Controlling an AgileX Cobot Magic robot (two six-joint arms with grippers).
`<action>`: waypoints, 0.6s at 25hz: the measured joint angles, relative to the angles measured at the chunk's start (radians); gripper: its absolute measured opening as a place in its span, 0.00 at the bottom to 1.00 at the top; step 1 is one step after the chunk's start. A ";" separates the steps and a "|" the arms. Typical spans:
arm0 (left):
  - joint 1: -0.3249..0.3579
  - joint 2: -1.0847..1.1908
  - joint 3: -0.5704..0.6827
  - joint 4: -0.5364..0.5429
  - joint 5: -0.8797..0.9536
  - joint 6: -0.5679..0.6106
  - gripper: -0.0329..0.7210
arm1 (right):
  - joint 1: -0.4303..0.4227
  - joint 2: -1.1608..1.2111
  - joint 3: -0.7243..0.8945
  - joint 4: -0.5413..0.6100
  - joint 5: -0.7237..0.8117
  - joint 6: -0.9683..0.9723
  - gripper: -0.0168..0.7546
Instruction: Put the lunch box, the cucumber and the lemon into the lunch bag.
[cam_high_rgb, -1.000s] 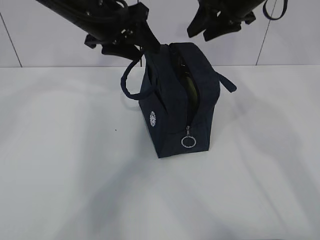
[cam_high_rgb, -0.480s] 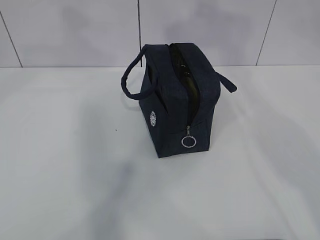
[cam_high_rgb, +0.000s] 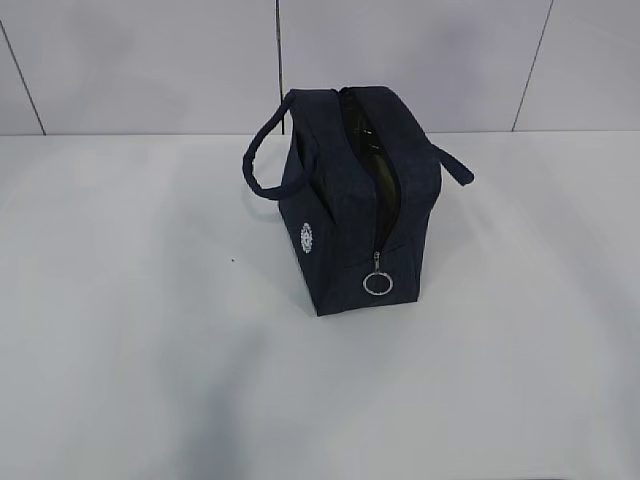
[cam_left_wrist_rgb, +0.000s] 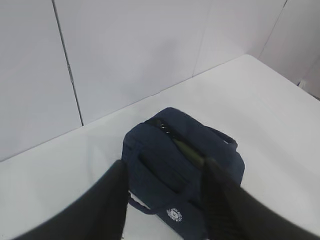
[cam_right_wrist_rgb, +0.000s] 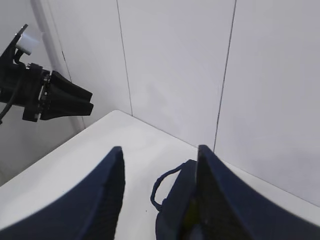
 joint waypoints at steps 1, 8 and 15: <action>0.000 -0.015 0.030 0.002 -0.007 0.000 0.49 | 0.000 -0.050 0.072 -0.014 -0.025 -0.007 0.47; 0.000 -0.159 0.337 0.002 -0.147 0.000 0.49 | 0.000 -0.414 0.658 -0.060 -0.248 -0.069 0.47; 0.000 -0.316 0.632 -0.003 -0.208 0.015 0.49 | 0.000 -0.528 1.101 -0.009 -0.316 -0.134 0.47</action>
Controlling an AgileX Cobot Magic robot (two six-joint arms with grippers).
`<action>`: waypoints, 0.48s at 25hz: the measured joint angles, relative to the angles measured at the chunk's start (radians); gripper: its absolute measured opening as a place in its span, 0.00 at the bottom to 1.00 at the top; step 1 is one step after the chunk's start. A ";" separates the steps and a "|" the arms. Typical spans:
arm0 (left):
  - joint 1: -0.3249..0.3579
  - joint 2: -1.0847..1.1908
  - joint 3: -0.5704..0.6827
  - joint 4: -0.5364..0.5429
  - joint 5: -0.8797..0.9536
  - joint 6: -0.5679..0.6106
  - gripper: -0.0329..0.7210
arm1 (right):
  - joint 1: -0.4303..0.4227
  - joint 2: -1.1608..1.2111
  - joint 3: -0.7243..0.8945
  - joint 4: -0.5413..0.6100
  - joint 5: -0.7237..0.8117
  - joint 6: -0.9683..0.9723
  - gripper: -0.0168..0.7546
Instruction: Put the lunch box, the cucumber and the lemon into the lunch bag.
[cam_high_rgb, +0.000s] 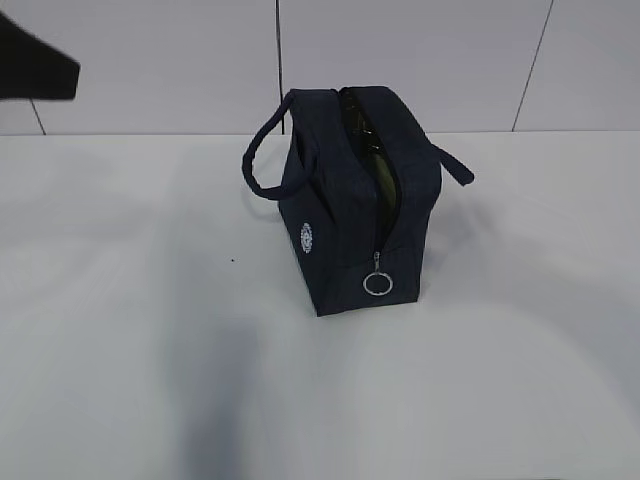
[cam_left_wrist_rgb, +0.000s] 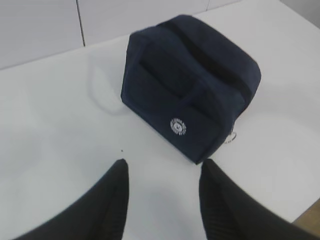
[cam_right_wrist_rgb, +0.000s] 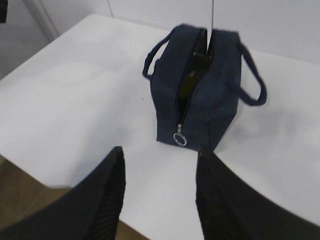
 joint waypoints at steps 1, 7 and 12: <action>0.000 -0.020 0.039 -0.002 -0.006 0.002 0.49 | 0.000 0.000 0.049 0.027 -0.009 -0.027 0.47; 0.000 -0.126 0.216 -0.063 -0.024 0.049 0.49 | 0.000 0.046 0.247 0.195 -0.054 -0.273 0.47; 0.000 -0.143 0.257 -0.129 0.012 0.121 0.49 | 0.000 0.201 0.283 0.357 -0.056 -0.502 0.49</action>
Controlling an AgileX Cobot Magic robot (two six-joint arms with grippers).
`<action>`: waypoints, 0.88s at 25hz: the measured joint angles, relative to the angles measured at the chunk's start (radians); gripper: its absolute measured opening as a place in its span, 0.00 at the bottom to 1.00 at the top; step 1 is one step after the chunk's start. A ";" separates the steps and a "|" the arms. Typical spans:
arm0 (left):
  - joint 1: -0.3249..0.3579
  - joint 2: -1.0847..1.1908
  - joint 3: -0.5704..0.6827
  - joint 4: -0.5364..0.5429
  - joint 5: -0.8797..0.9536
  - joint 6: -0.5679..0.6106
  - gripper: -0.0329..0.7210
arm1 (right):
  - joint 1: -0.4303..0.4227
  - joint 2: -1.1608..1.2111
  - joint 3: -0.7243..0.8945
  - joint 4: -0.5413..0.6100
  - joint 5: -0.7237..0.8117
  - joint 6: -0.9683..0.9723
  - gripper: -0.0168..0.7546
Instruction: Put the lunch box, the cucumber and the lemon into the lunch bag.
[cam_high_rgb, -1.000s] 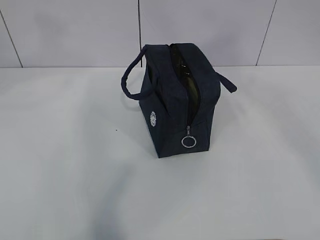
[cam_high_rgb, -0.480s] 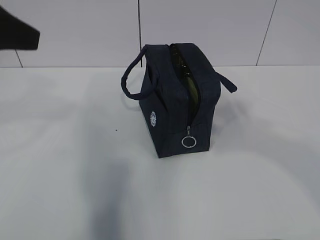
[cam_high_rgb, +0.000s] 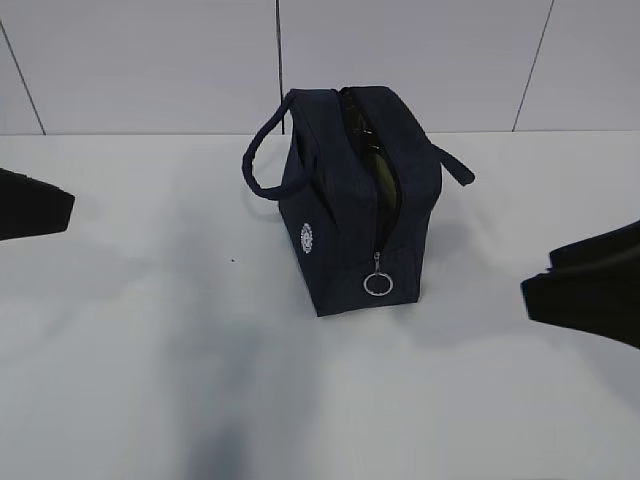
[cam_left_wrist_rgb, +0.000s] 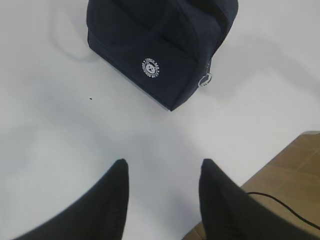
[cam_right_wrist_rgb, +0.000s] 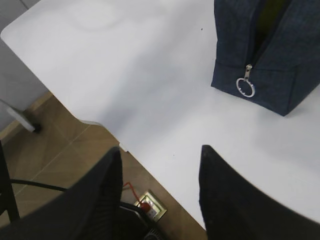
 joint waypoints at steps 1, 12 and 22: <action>0.000 0.000 0.000 -0.008 0.005 0.007 0.49 | 0.000 0.036 0.000 0.023 0.000 -0.039 0.50; 0.000 0.000 0.000 -0.034 0.065 0.035 0.49 | 0.000 0.467 -0.004 0.208 0.022 -0.412 0.55; 0.000 0.000 0.000 -0.036 0.067 0.048 0.49 | 0.000 0.594 -0.036 0.406 -0.022 -0.757 0.55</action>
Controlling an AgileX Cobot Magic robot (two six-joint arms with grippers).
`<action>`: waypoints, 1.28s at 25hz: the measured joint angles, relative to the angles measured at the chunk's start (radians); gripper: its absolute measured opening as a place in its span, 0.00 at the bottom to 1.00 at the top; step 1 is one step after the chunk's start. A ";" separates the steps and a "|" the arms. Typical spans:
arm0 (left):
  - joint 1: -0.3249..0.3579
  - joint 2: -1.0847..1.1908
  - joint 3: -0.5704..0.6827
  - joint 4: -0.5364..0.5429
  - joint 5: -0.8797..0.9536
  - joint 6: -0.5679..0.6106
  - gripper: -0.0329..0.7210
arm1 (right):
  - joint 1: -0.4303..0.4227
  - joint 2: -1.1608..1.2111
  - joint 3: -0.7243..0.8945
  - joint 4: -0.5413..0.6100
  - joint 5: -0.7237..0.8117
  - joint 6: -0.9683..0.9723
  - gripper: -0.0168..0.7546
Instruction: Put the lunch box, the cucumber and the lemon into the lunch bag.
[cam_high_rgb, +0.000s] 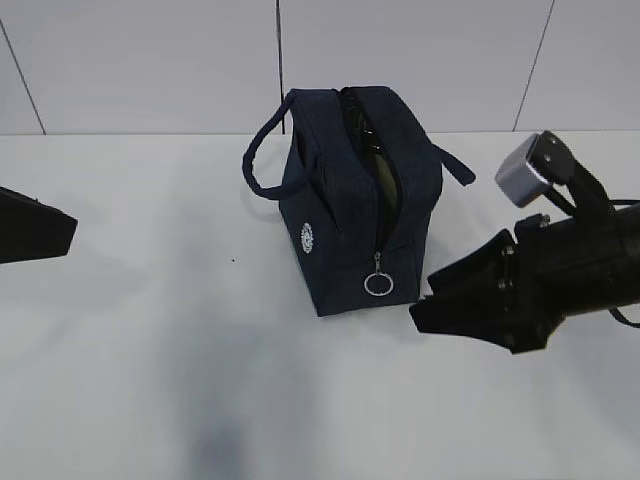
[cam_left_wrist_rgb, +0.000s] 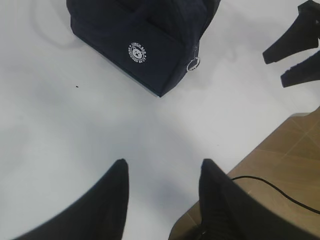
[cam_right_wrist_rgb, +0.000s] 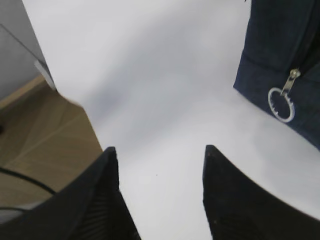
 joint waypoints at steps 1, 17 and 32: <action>0.000 0.000 0.000 0.000 -0.004 0.000 0.49 | 0.000 0.004 -0.007 0.037 -0.002 -0.008 0.55; 0.000 0.111 0.000 -0.002 -0.051 0.009 0.48 | -0.181 0.246 -0.206 0.012 0.290 0.160 0.55; 0.000 0.148 0.000 -0.006 -0.116 0.035 0.47 | -0.241 0.459 -0.306 -0.040 0.319 0.046 0.55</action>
